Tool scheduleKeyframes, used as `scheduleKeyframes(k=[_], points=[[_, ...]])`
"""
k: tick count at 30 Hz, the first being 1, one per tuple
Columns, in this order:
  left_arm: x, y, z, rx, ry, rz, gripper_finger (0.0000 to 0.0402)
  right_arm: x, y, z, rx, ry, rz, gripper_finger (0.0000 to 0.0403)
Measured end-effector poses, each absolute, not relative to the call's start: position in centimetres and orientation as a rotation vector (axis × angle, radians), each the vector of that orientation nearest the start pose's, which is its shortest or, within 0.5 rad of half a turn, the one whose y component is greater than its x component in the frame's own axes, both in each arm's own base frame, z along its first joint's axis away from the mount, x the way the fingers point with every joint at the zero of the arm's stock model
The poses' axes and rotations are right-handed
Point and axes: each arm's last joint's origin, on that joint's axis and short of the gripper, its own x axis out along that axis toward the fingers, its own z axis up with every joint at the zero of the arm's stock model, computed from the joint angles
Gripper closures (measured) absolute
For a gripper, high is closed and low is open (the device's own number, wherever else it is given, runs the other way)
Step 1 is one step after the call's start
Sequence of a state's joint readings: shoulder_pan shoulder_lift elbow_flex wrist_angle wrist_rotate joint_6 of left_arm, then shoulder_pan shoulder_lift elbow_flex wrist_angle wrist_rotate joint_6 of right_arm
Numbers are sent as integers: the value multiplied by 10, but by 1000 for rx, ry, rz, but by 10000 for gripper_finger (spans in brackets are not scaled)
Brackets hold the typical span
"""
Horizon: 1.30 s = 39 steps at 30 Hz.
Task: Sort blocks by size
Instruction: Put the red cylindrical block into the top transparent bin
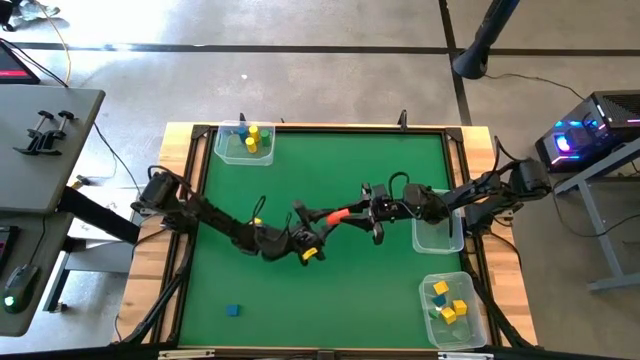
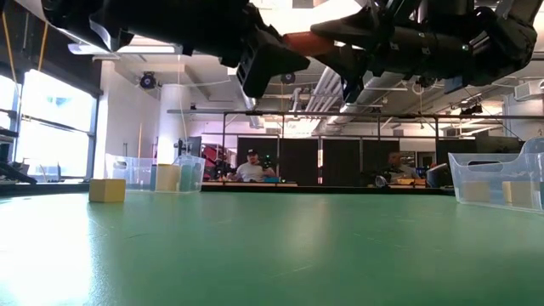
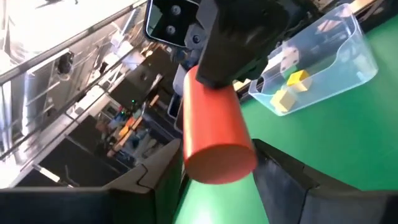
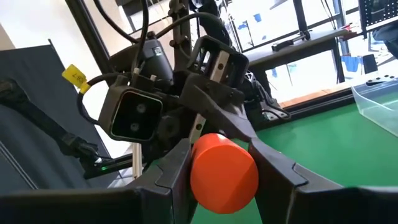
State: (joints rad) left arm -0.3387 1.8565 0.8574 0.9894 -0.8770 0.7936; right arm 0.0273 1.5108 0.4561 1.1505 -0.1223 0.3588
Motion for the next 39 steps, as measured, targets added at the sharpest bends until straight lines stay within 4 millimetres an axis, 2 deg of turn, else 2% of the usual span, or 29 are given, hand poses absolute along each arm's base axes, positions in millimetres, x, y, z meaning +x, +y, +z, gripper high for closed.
scheduleKeyframes(k=[9, 29, 39], points=[[347, -110, 183, 701, 190, 494, 254, 273, 11, 193, 353, -68, 172, 277], [351, -104, 187, 572, 103, 448, 257, 273, 11, 193, 354, -66, 165, 277], [350, -105, 188, 694, 136, 466, 257, 265, 19, 187, 388, -82, 138, 277]])
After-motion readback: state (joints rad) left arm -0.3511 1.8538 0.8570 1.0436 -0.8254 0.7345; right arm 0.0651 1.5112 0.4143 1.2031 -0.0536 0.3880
